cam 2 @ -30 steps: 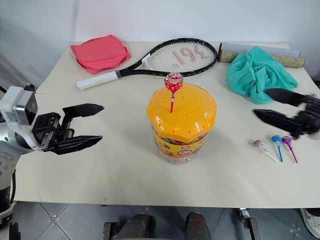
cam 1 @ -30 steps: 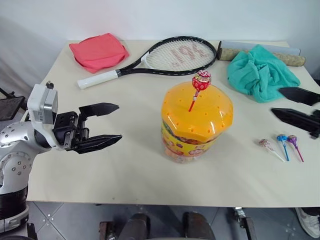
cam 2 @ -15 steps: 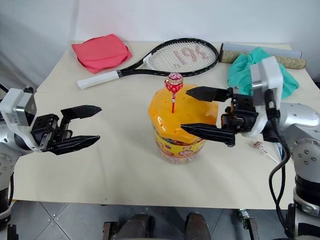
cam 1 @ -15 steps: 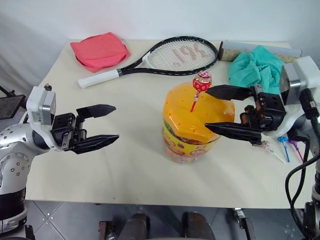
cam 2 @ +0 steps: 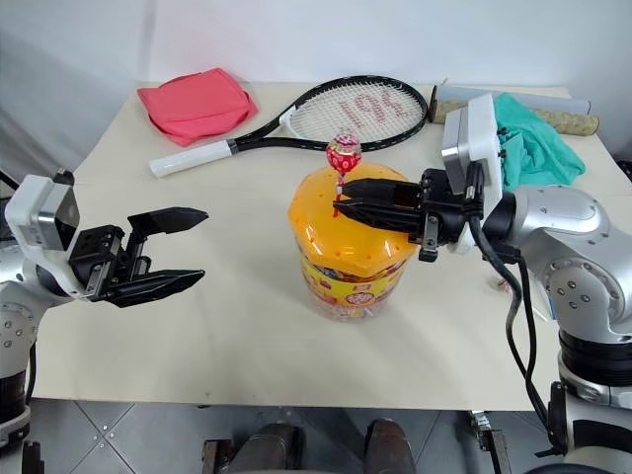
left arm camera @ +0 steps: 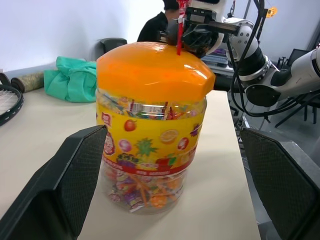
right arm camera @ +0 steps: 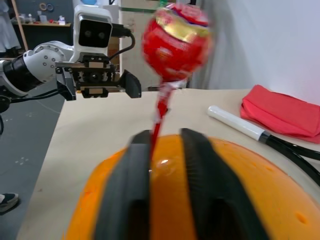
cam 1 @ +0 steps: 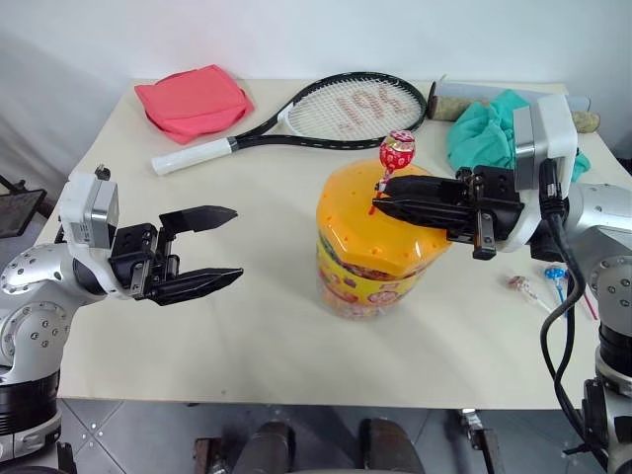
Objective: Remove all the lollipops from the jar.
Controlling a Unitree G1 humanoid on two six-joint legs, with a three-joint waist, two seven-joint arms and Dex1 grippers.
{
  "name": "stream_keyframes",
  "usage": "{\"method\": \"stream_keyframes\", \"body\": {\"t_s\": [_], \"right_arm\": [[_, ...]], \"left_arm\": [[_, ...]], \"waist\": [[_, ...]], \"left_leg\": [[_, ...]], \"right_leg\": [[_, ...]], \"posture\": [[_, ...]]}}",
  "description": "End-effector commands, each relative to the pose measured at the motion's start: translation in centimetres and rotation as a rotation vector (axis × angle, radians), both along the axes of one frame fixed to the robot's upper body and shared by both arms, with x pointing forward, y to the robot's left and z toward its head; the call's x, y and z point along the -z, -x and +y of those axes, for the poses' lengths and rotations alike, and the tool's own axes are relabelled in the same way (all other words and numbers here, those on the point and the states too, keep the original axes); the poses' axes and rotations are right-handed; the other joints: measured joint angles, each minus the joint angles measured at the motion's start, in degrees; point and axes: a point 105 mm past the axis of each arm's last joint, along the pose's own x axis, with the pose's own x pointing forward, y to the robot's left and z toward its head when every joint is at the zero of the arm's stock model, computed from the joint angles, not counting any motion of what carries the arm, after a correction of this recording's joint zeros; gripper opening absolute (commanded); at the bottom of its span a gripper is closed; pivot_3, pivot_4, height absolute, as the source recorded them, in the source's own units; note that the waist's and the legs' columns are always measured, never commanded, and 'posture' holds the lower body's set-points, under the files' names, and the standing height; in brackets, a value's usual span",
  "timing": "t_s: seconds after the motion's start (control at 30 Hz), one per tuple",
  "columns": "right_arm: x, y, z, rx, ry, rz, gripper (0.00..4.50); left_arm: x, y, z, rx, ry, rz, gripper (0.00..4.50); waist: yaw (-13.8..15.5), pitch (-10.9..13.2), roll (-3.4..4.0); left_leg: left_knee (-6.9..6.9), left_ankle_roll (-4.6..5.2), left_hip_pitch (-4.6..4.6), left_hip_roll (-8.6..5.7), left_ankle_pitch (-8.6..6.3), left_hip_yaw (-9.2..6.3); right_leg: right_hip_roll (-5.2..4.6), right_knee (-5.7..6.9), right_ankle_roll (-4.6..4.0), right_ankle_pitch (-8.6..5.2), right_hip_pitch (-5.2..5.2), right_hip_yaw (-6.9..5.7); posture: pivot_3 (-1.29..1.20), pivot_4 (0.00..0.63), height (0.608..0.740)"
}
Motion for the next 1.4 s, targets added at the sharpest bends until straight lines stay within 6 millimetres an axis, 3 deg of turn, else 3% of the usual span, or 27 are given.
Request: {"method": "stream_keyframes", "body": {"t_s": [0.03,0.2,0.37,0.43,0.57,0.67,0.77,0.83,1.07,1.3,1.4], "right_arm": [[-1.7,-0.1,-1.1,0.016,-0.066,-0.024,0.04],[-5.1,0.4,-3.0,-0.042,-0.288,-0.059,0.04],[-6.7,0.5,-4.6,-0.027,-0.353,-0.062,0.04],[-7.1,-0.1,-6.3,0.050,-0.335,-0.061,0.04],[-6.0,-2.1,-12.5,0.355,-0.121,-0.037,0.04],[-3.5,-3.2,-18.1,0.594,0.053,0.076,0.04],[0.2,-3.7,-24.4,0.857,0.243,0.195,0.04],[2.3,-3.3,-27.4,0.969,0.340,0.254,0.04],[9.1,-1.3,-32.4,1.141,0.579,0.487,0.04],[10.7,-0.2,-34.9,1.264,0.575,0.540,0.04],[12.3,0.1,-35.3,1.270,0.587,0.591,0.04]], "left_arm": [[-0.7,0.3,-0.3,0.013,0.001,-0.051,4.50],[-0.8,0.1,-0.5,0.019,0.010,-0.058,4.50],[-0.8,0.0,-0.6,0.026,0.008,-0.063,4.50],[-0.8,0.1,-0.9,0.038,0.006,-0.068,4.50],[-0.6,0.4,-2.0,0.100,-0.014,-0.080,4.50],[-0.3,0.6,-2.7,0.140,-0.037,-0.082,4.50],[-0.1,0.6,-3.0,0.157,-0.035,-0.077,4.50],[0.0,0.6,-3.0,0.161,-0.034,-0.071,4.50],[0.6,0.9,-3.2,0.168,-0.038,-0.038,4.50],[0.7,1.1,-3.0,0.152,-0.039,-0.026,4.50],[0.7,1.0,-2.9,0.139,-0.037,-0.021,4.50]], "waist": [[0.1,0.0,0.00],[0.3,0.0,-0.03],[0.0,0.0,-0.03],[-0.1,0.0,-0.03],[0.6,0.1,-0.06],[0.7,0.1,-0.08],[0.2,0.1,-0.07],[0.0,0.1,-0.07],[-1.2,0.1,0.08],[-1.1,0.1,0.09],[-1.0,0.1,0.09]], "left_leg": [[0.01,0.00,0.00,0.00,0.00,0.00],[0.07,0.01,-0.05,0.02,0.00,-0.07],[-0.05,0.00,-0.03,-0.02,0.00,-0.03],[-0.08,0.00,-0.03,-0.03,0.00,0.00],[-0.04,0.02,-0.12,-0.17,0.00,0.16],[0.00,0.06,-0.15,-0.24,-0.02,0.20],[-0.01,0.08,-0.13,-0.20,-0.03,0.36],[-0.03,0.08,-0.10,-0.14,-0.03,0.49],[-0.10,0.07,-0.04,0.00,-0.02,0.76],[-0.06,0.07,-0.04,0.01,-0.03,0.79],[-0.02,0.07,-0.05,0.02,-0.02,0.77]], "right_leg": [[0.00,0.00,0.00,0.00,0.00,0.00],[-0.07,0.00,0.01,0.00,0.03,-0.01],[-0.01,0.00,0.01,0.00,-0.01,-0.03],[0.00,0.00,0.01,0.00,-0.03,-0.03],[-0.06,-0.02,0.00,0.01,0.02,-0.07],[-0.08,-0.06,0.00,0.01,0.06,-0.05],[-0.07,-0.07,0.00,0.01,0.05,-0.04],[-0.06,-0.07,0.00,0.01,0.04,-0.02],[-0.04,-0.08,0.00,0.00,-0.03,0.00],[-0.05,-0.11,0.00,0.00,-0.03,0.05],[-0.06,-0.14,0.00,0.00,0.00,0.05]], "posture": [[0.00,0.150,0.740],[0.00,0.150,0.740],[0.00,0.150,0.740],[0.00,0.150,0.740],[0.00,0.150,0.740],[0.00,0.150,0.740],[0.00,0.150,0.740],[0.00,0.150,0.740],[0.00,0.150,0.740],[0.00,0.150,0.740],[0.00,0.150,0.740]]}}
